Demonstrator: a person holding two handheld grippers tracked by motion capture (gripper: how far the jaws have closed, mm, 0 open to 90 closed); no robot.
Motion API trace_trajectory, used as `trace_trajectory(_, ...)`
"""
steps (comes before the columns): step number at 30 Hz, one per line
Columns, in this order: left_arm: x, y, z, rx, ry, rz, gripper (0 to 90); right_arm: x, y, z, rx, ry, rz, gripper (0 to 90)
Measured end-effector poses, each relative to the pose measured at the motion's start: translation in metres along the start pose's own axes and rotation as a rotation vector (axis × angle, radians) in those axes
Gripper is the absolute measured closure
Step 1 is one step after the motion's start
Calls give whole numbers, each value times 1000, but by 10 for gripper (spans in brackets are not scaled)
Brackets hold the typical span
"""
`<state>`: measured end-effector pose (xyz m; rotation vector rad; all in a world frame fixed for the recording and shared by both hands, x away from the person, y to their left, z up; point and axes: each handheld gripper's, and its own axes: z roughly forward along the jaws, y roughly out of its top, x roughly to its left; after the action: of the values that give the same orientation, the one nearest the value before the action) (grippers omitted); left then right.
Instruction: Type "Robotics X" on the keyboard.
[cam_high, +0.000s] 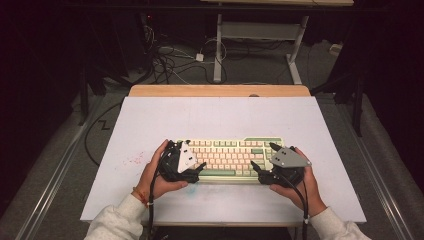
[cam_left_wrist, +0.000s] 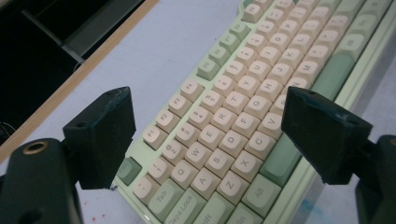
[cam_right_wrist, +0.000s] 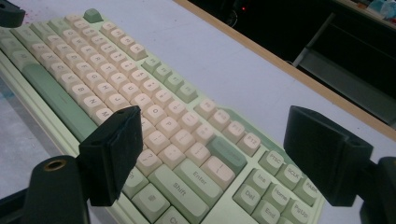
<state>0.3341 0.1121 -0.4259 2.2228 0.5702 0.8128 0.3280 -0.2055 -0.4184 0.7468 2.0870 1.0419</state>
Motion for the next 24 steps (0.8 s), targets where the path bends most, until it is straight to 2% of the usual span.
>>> trace_trajectory(12,-1,-7,-15,-22,17,1,165,-4,-3,-16,-10,-21,-9,205)
trace_trajectory(24,-2,-13,-25,-33,13,4,165,-9,-7,-29,-17,-33,-9,205)
